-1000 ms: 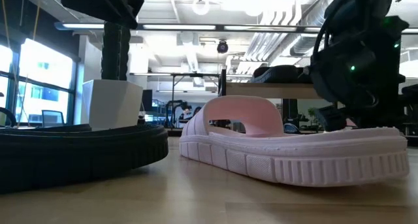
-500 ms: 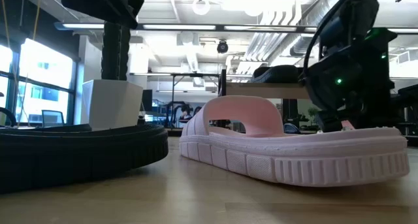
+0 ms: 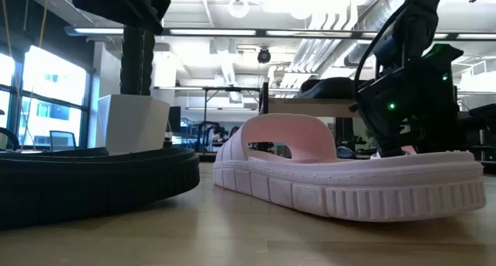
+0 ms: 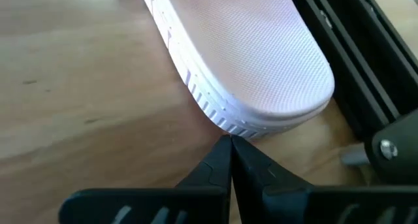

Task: Pick and place slides into the shelf
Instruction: Put the pink slipper under the shelf

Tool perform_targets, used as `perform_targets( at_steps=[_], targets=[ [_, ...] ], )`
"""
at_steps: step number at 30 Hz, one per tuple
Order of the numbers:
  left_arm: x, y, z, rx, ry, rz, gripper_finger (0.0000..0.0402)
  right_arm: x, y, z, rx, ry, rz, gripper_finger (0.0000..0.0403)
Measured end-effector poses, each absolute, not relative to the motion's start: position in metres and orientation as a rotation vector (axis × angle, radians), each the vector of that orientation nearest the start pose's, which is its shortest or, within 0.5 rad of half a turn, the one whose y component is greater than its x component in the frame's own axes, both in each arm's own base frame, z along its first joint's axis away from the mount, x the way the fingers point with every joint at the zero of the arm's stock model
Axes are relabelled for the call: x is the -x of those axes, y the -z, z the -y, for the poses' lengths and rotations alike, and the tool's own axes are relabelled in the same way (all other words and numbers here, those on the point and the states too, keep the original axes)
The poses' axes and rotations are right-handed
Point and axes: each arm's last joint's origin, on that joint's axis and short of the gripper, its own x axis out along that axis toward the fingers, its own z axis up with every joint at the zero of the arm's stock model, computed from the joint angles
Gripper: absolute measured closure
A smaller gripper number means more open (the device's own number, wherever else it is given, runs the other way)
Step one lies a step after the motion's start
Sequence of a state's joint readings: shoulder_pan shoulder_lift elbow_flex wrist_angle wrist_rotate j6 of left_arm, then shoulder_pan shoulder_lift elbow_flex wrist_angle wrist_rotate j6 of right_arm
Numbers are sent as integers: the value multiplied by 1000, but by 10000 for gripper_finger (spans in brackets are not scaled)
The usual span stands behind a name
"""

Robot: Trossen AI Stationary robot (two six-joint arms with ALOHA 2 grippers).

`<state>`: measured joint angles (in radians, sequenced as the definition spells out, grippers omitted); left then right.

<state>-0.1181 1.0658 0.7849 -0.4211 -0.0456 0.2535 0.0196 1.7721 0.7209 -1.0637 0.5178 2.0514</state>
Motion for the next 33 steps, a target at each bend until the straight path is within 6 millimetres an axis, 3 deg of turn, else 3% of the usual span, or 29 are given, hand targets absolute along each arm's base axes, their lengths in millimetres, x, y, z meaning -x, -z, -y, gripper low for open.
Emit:
perform_targets(
  at_steps=[18,33],
  targets=[
    [-217,-262,24,-271,148,-690,273,-193,-103,32,-674,2005,-906,403],
    [-217,-262,24,-261,144,-691,273,-193,-104,22,-634,1969,-946,403]
  ],
)
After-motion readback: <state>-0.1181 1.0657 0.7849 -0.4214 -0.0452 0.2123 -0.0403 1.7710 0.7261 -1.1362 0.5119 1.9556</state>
